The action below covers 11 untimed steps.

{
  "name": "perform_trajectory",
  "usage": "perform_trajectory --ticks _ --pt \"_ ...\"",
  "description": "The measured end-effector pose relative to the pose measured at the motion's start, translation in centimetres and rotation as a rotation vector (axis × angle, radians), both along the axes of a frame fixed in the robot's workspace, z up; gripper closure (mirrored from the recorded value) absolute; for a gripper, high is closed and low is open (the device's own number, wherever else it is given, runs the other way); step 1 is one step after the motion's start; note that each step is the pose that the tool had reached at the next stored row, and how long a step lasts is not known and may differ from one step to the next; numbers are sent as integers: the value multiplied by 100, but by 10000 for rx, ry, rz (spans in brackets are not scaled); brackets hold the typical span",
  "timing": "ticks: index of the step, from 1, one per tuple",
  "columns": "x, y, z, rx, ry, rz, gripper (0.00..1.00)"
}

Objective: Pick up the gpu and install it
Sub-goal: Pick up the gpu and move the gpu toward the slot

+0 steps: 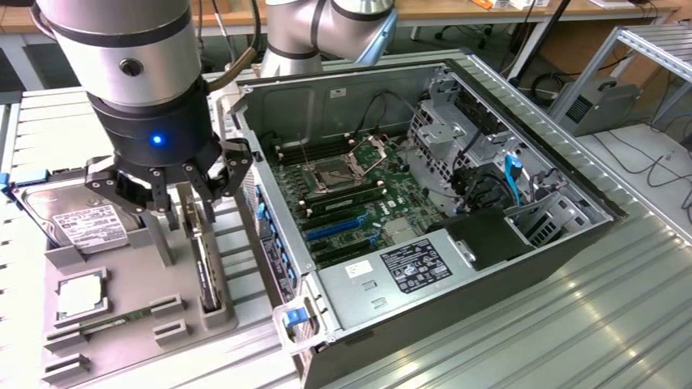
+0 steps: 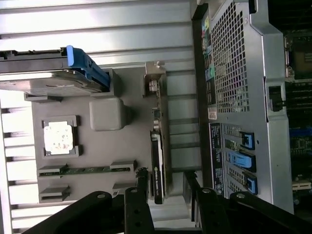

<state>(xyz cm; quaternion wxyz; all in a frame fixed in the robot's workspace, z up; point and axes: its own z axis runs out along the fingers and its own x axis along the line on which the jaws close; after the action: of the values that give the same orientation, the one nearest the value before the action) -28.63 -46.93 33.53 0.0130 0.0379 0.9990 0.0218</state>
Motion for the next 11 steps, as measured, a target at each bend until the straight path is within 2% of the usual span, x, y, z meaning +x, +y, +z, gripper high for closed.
perform_trajectory --ticks 11 --pt "-3 0 -217 -1 0 0 58"
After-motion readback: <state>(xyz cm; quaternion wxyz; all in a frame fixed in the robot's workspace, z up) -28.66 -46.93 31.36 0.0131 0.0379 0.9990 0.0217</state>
